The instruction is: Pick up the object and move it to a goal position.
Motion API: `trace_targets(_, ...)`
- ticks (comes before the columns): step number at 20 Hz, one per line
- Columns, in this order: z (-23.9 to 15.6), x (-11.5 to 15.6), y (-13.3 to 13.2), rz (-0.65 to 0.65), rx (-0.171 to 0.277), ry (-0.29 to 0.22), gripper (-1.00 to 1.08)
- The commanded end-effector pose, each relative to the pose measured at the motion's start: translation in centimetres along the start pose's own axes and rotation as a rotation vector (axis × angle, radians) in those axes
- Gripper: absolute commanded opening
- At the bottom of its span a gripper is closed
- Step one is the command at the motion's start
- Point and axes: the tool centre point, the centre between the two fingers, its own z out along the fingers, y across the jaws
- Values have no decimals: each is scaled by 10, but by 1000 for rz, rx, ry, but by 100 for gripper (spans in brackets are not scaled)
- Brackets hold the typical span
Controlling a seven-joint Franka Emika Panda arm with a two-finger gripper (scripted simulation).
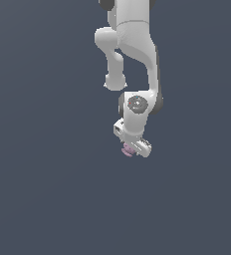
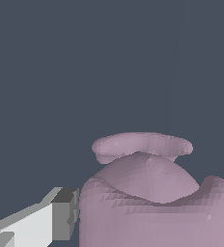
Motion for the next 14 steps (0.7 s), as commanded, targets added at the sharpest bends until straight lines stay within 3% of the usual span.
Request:
trace_targets(1,2,1,-1,0,1,1,100)
trace_targets(2,2,1,-1,0,1,1,-100)
trace_targets(14,0,1,0,0,2,1,-100)
